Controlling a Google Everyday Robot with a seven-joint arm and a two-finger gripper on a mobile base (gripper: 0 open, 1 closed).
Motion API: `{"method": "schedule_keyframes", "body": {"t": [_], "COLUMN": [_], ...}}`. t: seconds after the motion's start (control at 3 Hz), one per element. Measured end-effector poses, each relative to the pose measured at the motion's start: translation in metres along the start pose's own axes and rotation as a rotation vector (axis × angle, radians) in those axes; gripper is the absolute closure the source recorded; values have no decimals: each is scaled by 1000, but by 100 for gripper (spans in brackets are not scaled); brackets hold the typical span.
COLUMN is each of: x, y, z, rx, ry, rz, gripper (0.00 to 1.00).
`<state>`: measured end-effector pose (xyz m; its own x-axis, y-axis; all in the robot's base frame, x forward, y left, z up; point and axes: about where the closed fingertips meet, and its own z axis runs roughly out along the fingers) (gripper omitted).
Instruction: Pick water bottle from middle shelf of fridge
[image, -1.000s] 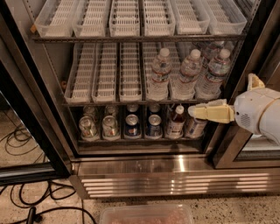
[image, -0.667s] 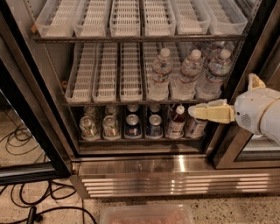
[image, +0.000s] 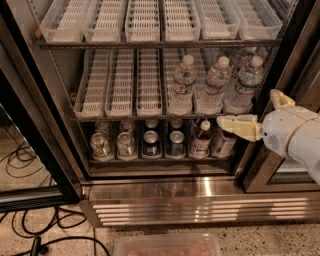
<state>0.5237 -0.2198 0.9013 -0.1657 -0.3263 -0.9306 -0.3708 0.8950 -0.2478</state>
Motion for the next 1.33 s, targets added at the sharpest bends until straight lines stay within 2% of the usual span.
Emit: {"method": "schedule_keyframes", "body": {"t": [0.33, 1.0, 1.33], "x": [7, 18, 18], "y": [-5, -13, -13], "z": [4, 17, 17], "rx": [33, 91, 91], "ry": [-14, -48, -48], "rz": [-11, -9, -9], "gripper": [31, 33, 28]}}
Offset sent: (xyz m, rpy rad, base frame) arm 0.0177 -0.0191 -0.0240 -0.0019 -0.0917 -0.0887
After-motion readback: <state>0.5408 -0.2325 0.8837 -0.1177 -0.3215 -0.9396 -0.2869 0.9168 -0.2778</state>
